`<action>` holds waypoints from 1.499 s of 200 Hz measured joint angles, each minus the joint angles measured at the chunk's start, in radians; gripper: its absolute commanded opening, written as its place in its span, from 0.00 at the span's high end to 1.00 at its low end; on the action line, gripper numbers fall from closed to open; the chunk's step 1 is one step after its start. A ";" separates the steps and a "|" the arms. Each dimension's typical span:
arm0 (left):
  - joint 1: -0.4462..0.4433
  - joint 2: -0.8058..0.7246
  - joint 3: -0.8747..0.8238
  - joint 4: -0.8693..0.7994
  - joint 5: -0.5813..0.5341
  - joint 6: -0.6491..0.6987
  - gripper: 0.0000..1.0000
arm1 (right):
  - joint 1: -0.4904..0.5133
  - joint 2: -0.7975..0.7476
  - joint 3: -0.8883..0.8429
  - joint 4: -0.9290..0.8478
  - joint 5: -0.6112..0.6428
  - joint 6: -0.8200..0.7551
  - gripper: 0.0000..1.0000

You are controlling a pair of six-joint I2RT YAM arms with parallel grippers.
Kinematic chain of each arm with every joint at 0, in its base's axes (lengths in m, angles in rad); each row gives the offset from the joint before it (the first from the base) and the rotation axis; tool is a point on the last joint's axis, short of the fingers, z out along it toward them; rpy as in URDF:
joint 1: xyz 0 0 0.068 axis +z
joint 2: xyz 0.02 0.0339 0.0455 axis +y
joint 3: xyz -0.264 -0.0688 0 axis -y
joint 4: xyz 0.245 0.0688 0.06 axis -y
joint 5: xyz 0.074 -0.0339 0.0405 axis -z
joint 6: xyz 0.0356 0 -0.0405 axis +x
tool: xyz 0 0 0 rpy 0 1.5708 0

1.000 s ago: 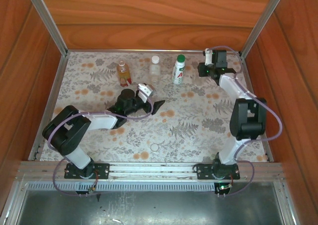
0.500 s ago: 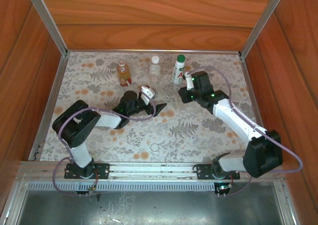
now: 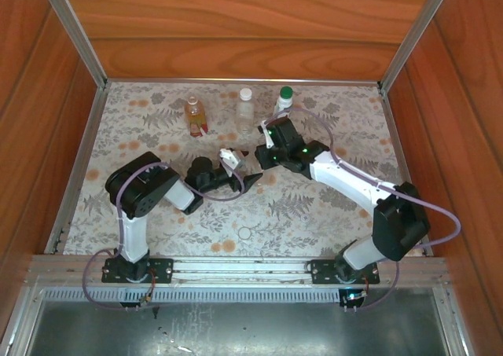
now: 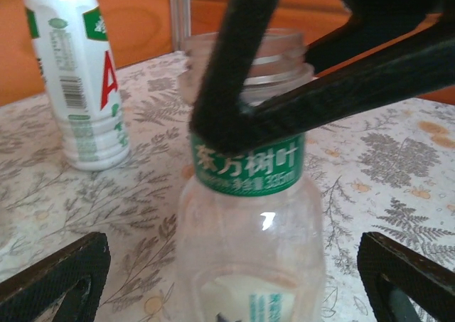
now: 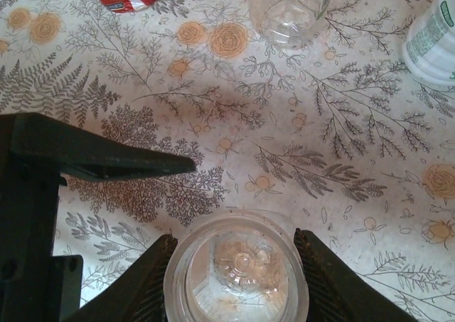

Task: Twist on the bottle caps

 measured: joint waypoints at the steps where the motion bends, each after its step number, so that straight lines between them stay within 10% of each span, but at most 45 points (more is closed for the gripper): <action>1: 0.000 0.002 0.001 0.001 0.001 0.000 0.11 | 0.001 0.001 0.000 0.000 0.000 0.000 0.67; 177: 0.012 0.140 0.126 0.032 0.077 -0.043 0.37 | 0.005 0.017 0.009 0.019 -0.010 0.025 0.64; 300: 0.106 0.128 0.094 0.050 0.143 -0.061 0.45 | 0.037 -0.313 -0.267 0.166 -0.138 -0.143 0.22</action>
